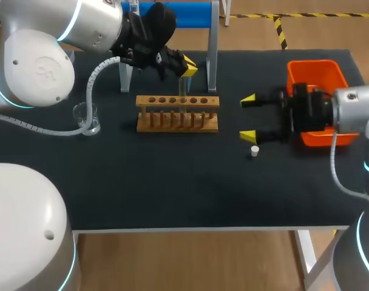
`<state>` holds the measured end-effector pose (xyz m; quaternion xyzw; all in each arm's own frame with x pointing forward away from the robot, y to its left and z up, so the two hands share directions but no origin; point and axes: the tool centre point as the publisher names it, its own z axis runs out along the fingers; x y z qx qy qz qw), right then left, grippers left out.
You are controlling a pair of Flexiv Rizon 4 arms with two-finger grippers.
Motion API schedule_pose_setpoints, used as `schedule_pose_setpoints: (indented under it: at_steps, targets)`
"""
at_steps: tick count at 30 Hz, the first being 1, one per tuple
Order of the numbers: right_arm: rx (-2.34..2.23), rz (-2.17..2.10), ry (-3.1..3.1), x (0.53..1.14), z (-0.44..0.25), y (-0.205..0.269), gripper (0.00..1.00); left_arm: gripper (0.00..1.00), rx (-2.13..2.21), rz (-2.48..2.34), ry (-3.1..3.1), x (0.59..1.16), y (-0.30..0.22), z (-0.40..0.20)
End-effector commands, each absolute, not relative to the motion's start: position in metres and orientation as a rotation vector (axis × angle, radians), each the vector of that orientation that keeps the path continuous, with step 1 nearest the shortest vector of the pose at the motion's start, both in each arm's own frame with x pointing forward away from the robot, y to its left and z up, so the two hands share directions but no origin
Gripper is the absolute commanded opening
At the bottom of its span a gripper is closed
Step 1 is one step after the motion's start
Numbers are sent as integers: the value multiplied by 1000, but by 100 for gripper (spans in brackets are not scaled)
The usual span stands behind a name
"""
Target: Invert the test tube, pick up the pipette, mount the tip to pipette, aspirate from beaker and dispense into the tube, eject the tip, return the pipette, and cap with the stopper.
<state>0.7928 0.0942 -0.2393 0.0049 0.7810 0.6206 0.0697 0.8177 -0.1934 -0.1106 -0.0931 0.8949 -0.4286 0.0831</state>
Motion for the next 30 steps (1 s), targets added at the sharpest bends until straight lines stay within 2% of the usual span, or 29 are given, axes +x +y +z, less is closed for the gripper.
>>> schedule_pose_setpoints:
  at_steps: [1, 11, 30]
  targets:
    - [-64, 1946, 2335, 795, -236, 87, 100, 0, -281, -1272, 2676, 818, -194, -110]
    - [-177, 2077, 2299, 802, -215, 112, 100, 0, -281, -1272, 2676, 818, -194, -110]
    - [-98, 2171, 2334, 812, -184, 168, 100, 0, -281, -1272, 2676, 818, -194, -110]
